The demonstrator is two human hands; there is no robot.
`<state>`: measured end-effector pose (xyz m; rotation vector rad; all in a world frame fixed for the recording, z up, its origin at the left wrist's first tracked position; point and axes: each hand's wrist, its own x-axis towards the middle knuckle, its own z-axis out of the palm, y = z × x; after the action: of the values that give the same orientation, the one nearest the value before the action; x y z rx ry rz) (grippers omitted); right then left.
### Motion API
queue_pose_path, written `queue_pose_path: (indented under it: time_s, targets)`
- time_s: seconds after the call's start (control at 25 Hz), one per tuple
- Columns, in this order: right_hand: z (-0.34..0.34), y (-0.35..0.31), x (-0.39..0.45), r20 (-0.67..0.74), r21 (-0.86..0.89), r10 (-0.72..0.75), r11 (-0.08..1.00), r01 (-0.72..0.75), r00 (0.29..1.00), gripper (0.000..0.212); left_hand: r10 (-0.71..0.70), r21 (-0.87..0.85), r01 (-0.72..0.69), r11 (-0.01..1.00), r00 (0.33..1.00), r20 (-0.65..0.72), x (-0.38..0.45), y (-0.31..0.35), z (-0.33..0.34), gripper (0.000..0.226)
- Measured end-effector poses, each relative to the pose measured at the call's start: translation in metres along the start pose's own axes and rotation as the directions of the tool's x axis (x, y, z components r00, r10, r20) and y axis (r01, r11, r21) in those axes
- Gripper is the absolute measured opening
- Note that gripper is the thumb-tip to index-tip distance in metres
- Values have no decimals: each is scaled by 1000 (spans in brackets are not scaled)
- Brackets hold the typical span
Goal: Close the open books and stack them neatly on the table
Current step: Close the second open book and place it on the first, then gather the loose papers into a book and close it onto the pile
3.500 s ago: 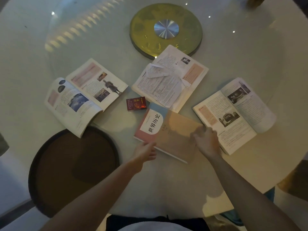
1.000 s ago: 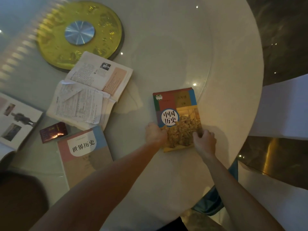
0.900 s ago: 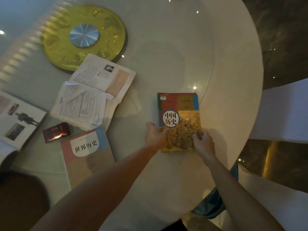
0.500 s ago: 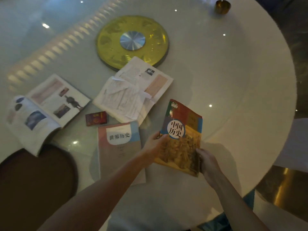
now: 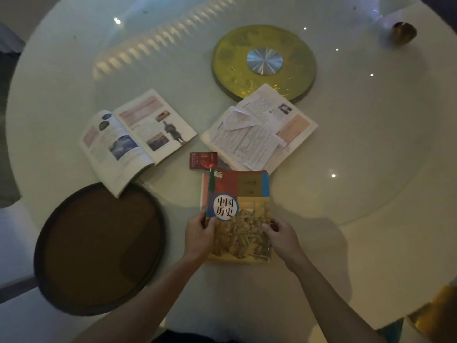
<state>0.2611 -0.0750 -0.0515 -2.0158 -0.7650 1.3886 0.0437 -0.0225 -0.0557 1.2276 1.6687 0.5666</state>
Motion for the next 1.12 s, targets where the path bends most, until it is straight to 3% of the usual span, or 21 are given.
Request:
queue_pose_path:
  time_s: [0.08, 0.2, 0.32, 0.44, 0.52, 0.6, 0.68, 0.88, 1.0, 1.12]
  targets:
    - [16, 3, -2, -39, -156, -29, 988, 23, 999, 10, -16, 81, 17, 997, 1000, -24, 1, -16, -8, 8]
    - [30, 8, -6, -87, -322, -72, 946, 40, 994, 15, -54, 121, 54, 991, 999, 1, -1, -32, -17, 31]
    - [33, 7, -6, -98, -511, -126, 858, 59, 987, 17, 12, 268, -25, 963, 999, 48, 1, -40, -22, 38]
    - [31, 0, -4, -129, -618, -165, 785, 51, 978, 22, 102, 490, -108, 865, 994, 38, 8, -33, -29, 46]
    - [24, -8, 8, -194, -539, -111, 842, -11, 975, 24, 213, 539, -215, 814, 975, 66, 22, -20, -35, 53]
    - [10, -21, 34, -265, -273, 2, 959, -78, 964, 26, 310, 472, -330, 817, 943, 122, 52, 4, -37, 45]
    - [-4, -36, 64, -294, -22, 74, 996, -84, 953, 27, 336, 416, -368, 831, 930, 152, 93, 41, -32, 36]
    - [-18, -81, 128, -214, 316, 210, 939, -135, 954, 31, 56, 247, -91, 965, 988, 145, 207, 114, -6, 68]
    - [-27, -87, 153, -196, 377, 266, 909, -178, 944, 14, 20, 348, -69, 935, 990, 140, 253, 139, 9, 74]
    - [-42, -89, 161, -192, 399, 212, 909, -121, 958, 18, -34, 457, -33, 889, 990, 136, 280, 152, 22, 70]
